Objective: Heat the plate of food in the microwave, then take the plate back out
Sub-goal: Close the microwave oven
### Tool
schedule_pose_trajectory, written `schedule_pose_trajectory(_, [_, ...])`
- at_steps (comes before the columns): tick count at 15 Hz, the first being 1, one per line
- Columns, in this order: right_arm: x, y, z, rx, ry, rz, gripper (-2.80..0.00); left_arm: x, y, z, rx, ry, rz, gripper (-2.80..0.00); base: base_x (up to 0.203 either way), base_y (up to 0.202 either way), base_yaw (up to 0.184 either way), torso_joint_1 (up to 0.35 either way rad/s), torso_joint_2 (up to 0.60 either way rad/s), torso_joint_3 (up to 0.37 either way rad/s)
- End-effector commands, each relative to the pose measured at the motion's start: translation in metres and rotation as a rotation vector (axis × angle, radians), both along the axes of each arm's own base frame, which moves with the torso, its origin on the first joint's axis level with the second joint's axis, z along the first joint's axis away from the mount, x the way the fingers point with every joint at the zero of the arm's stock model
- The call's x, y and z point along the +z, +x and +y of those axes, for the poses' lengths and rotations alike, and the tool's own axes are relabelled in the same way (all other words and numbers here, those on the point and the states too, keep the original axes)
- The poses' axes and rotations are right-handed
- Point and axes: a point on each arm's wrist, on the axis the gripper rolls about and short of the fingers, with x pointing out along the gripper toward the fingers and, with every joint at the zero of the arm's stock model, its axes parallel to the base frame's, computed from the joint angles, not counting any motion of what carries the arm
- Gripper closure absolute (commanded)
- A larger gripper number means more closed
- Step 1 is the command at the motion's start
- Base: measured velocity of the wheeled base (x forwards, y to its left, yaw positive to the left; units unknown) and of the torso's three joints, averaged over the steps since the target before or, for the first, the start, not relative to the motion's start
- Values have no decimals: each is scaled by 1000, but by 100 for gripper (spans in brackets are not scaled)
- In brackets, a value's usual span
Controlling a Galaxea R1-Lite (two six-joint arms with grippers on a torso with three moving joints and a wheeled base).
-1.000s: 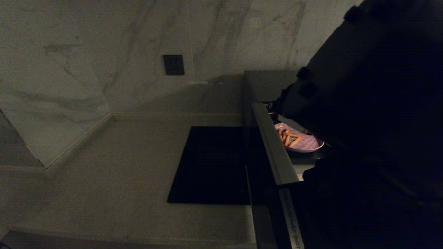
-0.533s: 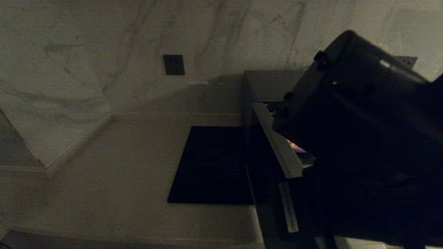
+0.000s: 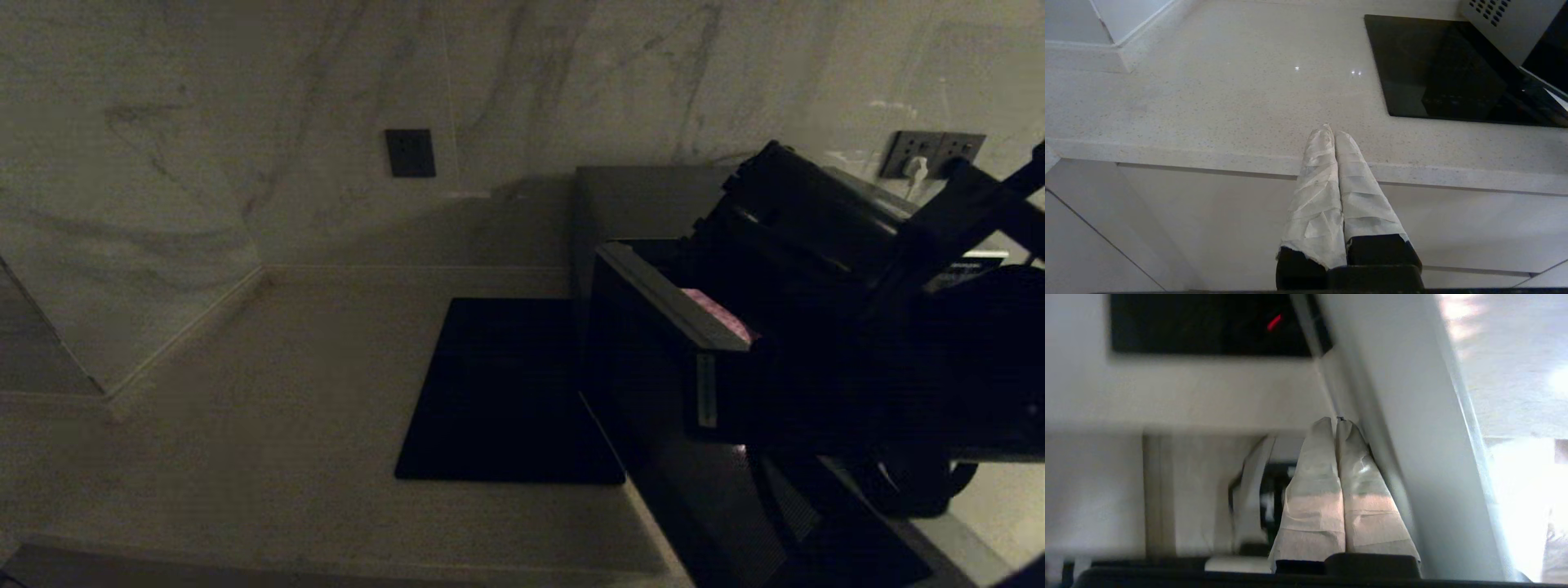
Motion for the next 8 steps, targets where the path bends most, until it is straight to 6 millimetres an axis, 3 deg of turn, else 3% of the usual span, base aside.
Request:
schedule_pose_trajectory(1, [-2,6,-9,-59,-3,-28,0,0,0,0,1,-1,-1,0,0,0,0,0,0,0])
schedule_pose_trajectory(8, [2,17,-32,-148,7,-43,0,0,0,0,1,-1,0,0,0,0,0,0,0,0])
